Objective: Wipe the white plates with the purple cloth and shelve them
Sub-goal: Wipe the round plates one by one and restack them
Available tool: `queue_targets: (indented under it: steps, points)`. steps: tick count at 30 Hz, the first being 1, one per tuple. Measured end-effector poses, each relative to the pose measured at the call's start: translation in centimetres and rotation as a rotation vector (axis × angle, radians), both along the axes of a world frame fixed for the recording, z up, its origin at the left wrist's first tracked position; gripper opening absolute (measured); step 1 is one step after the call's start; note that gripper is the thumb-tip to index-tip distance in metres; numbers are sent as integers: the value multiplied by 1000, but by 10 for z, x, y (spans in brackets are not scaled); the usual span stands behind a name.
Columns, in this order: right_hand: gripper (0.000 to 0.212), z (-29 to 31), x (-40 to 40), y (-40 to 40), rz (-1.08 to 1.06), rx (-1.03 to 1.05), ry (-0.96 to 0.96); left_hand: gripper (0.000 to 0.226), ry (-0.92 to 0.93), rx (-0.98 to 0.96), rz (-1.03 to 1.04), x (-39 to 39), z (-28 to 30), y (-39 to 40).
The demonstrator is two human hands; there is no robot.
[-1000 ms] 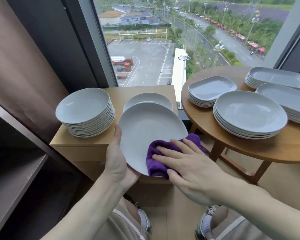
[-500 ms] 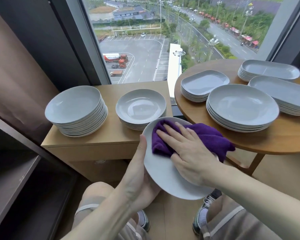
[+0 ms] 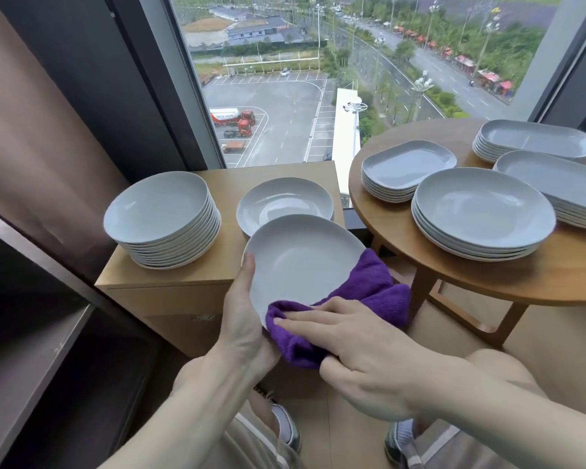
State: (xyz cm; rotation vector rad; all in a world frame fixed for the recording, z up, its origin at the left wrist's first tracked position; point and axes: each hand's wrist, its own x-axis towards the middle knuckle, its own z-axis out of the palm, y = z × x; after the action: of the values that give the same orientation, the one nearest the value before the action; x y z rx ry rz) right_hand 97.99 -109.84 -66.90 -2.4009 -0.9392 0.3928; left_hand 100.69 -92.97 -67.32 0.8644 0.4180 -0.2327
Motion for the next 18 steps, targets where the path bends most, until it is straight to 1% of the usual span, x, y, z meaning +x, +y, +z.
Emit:
queue_targets:
  steps: [4, 9, 12, 14, 17, 18]
  points:
    - [72, -3, 7, 2, -18, -104, -90, 68, -38, 25, 27, 4, 3, 6]
    - [68, -7, 23, -6, -74, -145, -120, 61, -128, 110, 17, 10, 2, 16]
    - [68, -12, 38, -18, -152, -149, -141, 60, -150, 122, -19, 8, 5, 15]
    - [66, -17, 50, -27, -212, -125, -194, 60, -156, 123, -58, 5, 5, 11]
    - [60, -27, 60, -34, -320, -1, -291, 57, -140, 136, -118, -3, 8, -1]
    - [58, -31, 61, -35, -361, 34, -323, 57, -126, 112, -139, -7, 8, -7]
